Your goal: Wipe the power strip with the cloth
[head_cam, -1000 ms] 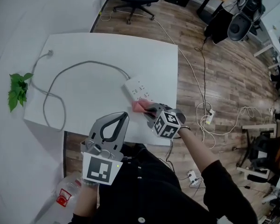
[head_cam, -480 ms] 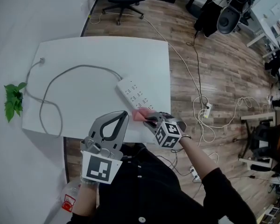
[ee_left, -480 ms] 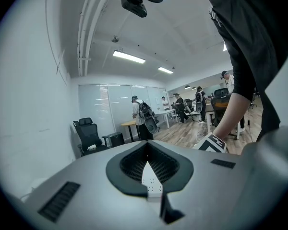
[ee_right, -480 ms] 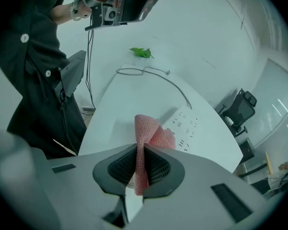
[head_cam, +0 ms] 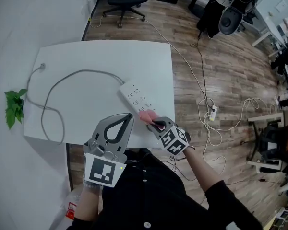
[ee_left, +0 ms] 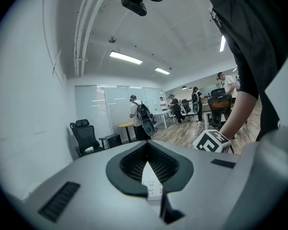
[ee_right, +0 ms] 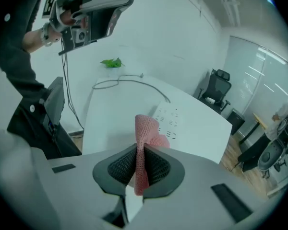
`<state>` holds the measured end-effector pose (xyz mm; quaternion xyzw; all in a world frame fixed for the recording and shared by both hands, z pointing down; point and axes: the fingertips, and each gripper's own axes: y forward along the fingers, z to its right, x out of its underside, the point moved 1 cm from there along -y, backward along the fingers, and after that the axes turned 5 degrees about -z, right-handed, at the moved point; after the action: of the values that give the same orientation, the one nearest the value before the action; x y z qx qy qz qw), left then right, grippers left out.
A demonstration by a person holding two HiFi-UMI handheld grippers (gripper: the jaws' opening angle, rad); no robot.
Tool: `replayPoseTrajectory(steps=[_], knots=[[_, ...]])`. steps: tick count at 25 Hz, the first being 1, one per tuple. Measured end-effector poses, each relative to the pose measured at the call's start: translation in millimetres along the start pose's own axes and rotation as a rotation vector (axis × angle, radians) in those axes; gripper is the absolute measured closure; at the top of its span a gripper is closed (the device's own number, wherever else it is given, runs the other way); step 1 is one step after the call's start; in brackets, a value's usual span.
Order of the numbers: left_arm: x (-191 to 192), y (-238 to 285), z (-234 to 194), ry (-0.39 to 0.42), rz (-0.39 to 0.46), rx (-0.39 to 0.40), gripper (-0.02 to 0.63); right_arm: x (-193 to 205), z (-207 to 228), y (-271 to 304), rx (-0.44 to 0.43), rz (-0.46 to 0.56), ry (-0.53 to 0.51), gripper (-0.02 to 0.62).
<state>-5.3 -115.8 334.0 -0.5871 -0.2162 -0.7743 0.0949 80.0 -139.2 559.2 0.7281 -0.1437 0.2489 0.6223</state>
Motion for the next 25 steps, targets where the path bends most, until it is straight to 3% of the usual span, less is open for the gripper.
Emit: replayPoseTrajectory(steps=[11,25], knots=[[-18.6,6.2,-7.1,0.002,0.035,0.004,0.592,-47.7,37.8,-72.8,0.187,0.247,0.213,0.545],[-18.4,11.5,-9.9,0.01,0.034,0.012,0.592,-99.8,52.1,-138.9,0.291,0.473,0.289,0.545]])
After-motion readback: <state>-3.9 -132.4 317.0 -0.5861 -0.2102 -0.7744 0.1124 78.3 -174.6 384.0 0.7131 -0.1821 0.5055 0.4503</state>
